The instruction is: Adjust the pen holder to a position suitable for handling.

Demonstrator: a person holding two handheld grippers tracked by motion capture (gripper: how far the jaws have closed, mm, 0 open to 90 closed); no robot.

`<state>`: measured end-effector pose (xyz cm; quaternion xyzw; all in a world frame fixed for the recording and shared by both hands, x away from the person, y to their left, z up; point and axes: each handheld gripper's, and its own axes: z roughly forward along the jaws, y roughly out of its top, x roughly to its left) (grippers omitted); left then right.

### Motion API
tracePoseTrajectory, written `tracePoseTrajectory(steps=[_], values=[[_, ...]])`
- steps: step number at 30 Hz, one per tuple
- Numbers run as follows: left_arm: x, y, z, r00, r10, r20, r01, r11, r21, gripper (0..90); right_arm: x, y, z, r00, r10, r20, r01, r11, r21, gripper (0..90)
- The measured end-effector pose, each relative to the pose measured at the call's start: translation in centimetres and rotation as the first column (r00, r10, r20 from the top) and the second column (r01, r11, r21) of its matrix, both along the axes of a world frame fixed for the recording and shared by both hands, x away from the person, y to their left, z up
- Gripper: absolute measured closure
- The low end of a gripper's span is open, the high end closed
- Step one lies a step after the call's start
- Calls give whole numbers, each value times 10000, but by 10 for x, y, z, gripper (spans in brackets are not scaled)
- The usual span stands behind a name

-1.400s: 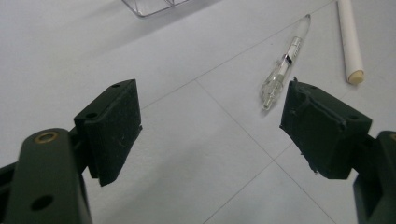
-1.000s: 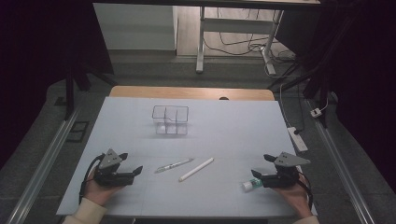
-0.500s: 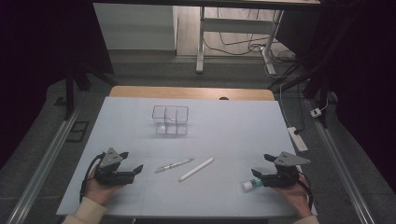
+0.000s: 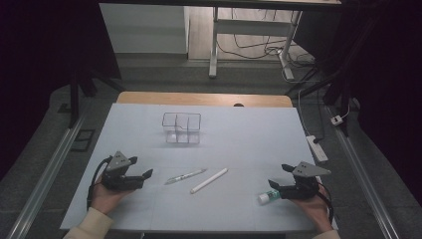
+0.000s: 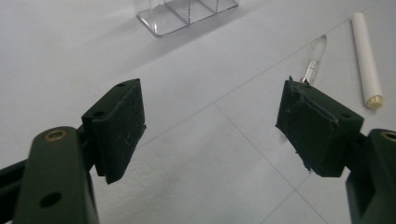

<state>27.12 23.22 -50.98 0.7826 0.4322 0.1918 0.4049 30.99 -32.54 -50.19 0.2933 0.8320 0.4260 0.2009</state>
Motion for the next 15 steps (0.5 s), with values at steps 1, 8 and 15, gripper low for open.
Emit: tracePoseTrajectory(steps=[1, 8, 15], values=[[1, 1, 0, 10000, 24, -2, -24, 10000, 4, 238, 0, 0, 0, 10000, -3, -4, 3, 10000, 1, 196], [12, 4, 3, 9997, 226, 41, -226, 9997, -1, 253, 0, 0, 0, 10000, 1, -26, -1, 10000, 22, 196], [24, 6, 7, 9996, 287, -27, -287, 9996, 62, 257, 0, -1, 1, 10000, -25, -74, 27, 9995, 320, 199]])
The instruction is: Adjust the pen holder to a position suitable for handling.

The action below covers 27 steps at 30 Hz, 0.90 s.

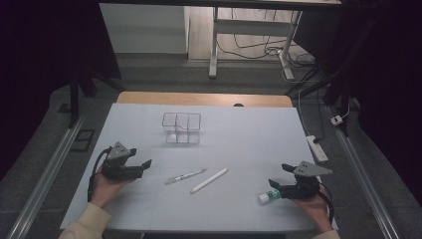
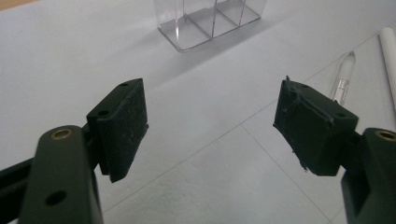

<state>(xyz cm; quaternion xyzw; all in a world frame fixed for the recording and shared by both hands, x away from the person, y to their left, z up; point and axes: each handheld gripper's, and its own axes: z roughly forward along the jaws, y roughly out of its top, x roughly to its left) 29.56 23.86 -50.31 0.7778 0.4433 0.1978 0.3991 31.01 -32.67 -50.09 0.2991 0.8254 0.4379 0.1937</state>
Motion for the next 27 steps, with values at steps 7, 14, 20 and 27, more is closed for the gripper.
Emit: tracePoseTrajectory(steps=[7, 14, 20, 27], values=[[7, 2, 1, 10000, 40, -19, -40, 10000, -2, 267, 0, 1, -2, 10000, -42, -14, 42, 10000, -14, 201], [17, 3, 4, 9999, 134, -30, -134, 9999, 80, 275, 0, 1, -2, 10000, -72, -14, 72, 10000, -48, 201], [27, 4, 4, 9997, 241, -102, -240, 9997, 97, 294, 1, 1, -2, 9999, -99, -41, 98, 9999, -127, 202], [37, 7, 5, 9988, 486, -44, -486, 9988, 52, 334, 1, 1, -2, 9998, -173, -18, 173, 9996, -220, 202]])
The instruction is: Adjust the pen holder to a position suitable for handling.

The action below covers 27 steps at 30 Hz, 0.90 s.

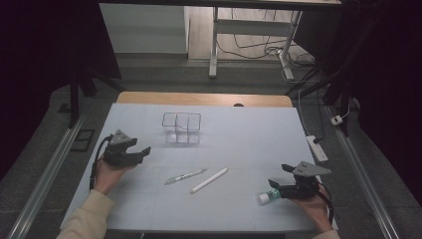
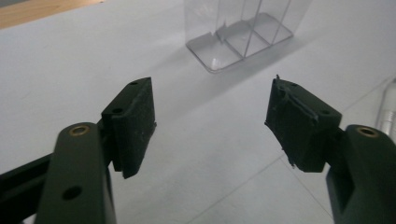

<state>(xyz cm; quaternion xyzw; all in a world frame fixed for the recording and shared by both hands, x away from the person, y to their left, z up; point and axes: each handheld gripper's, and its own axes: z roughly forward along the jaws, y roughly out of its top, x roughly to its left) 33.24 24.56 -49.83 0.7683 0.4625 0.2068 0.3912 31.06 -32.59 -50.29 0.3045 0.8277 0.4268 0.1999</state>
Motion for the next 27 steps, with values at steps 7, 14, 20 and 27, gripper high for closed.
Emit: tracePoseTrajectory(steps=[7, 14, 20, 27], values=[[10, 7, 0, 9987, 507, 14, -507, 9987, 29, 429, 0, 0, 0, 10000, 51, -20, -51, 10000, 54, 203], [23, 8, -2, 9976, 686, 58, -686, 9976, 40, 570, 1, 0, 0, 10000, 49, -51, -49, 10000, 48, 203], [32, 1, -3, 9989, 479, -6, -479, 9986, 240, 746, 1, 0, 0, 10000, 32, -47, -32, 10000, 32, 204], [44, -6, -2, 9997, 232, -27, -231, 9991, 356, 891, 1, 0, -1, 10000, 41, -36, -41, 10000, 47, 204]])
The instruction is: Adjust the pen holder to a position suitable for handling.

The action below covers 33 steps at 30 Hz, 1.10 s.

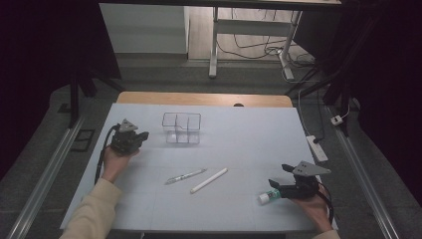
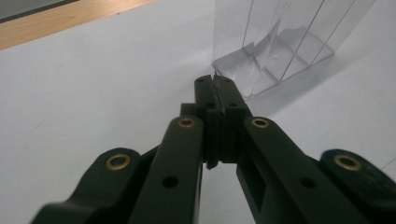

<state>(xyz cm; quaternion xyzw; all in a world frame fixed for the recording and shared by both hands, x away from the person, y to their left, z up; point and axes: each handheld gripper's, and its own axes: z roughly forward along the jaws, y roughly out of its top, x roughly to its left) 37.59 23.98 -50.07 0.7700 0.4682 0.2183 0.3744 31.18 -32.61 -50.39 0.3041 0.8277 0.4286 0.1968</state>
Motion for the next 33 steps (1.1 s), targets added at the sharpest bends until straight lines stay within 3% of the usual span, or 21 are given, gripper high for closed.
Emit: tracePoseTrajectory(steps=[19, 23, 25, 33], values=[[39, -15, -6, 9993, -217, -292, 211, 9995, -222, 892, 0, 0, 0, 10000, -45, 37, 45, 10000, -18, 207], [44, -18, -8, 9990, -275, -346, 265, 9992, -302, 892, 0, 0, 0, 10000, 1, -20, -1, 10000, -73, 206], [46, -20, -9, 9986, -343, -396, 327, 9986, -404, 892, 0, 0, 0, 10000, 45, -53, -44, 9998, 171, 207], [50, -30, -10, 9965, -684, -489, 668, 9972, -333, 891, 0, 0, 2, 10000, -22, -53, 23, 9998, 206, 208]])
